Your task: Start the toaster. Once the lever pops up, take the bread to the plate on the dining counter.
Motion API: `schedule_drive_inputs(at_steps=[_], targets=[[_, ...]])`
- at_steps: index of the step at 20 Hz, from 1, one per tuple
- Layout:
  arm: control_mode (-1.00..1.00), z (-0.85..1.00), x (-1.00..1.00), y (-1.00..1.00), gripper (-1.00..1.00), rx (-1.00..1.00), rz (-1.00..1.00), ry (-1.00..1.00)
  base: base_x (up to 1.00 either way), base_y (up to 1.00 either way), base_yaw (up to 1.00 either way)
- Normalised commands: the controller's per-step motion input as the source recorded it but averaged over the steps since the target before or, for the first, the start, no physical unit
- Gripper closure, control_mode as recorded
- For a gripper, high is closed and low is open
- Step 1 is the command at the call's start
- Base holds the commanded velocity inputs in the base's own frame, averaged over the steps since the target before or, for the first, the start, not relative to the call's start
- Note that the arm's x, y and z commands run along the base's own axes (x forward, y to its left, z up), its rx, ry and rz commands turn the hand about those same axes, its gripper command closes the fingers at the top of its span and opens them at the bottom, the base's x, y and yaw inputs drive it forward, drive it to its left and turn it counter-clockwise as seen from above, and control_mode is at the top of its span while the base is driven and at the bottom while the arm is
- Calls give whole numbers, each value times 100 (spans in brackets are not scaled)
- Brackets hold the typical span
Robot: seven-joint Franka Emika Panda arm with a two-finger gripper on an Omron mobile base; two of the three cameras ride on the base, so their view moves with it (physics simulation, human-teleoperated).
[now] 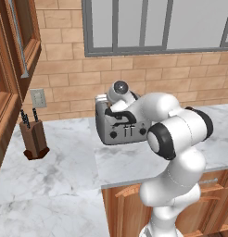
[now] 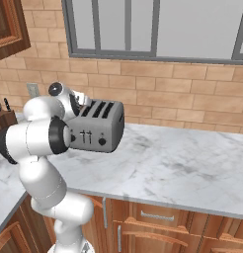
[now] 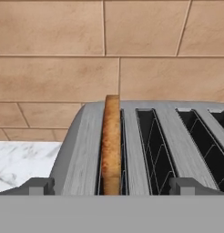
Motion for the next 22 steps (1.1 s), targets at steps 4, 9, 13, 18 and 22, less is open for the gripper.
schedule_drive_inputs(at_steps=[4,9,13,18,22], targets=[[-100,-13,0,0,-100,0,0,4,0,0,0],[-100,-2,0,0,-100,0,0,3,0,0,0],[-100,0,1,0,-100,0,0,3,0,0,0],[-100,0,3,0,-100,0,0,3,0,0,0],[-100,0,9,0,-100,0,0,2,0,0,0]])
